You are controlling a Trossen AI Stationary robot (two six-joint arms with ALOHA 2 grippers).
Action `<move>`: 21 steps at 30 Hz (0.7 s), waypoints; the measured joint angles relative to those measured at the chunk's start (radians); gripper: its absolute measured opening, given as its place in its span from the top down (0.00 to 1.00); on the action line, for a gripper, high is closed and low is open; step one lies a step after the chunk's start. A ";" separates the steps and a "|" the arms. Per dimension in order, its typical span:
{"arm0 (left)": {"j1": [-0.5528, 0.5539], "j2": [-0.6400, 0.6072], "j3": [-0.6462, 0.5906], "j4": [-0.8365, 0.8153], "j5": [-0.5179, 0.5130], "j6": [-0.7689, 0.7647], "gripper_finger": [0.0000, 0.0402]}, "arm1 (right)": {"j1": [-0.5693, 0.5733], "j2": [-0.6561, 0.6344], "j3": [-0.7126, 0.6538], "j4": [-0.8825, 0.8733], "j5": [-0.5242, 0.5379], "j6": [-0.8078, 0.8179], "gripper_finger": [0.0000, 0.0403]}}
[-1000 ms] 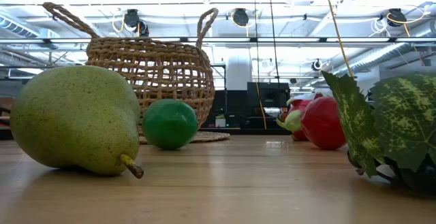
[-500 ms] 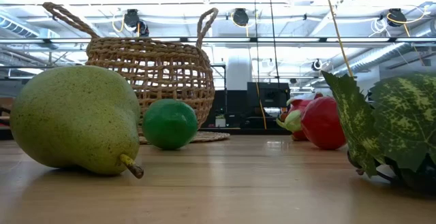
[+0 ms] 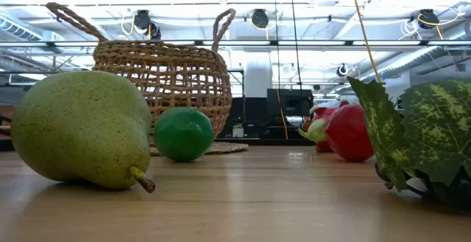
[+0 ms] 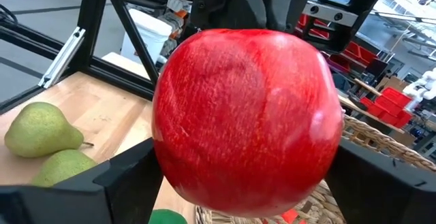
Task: Build produce basket
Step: Put the apple into the basket
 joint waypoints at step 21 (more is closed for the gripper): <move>-0.009 -0.028 0.000 -0.014 0.025 -0.011 0.99 | 0.019 0.000 0.000 0.013 -0.001 0.055 0.01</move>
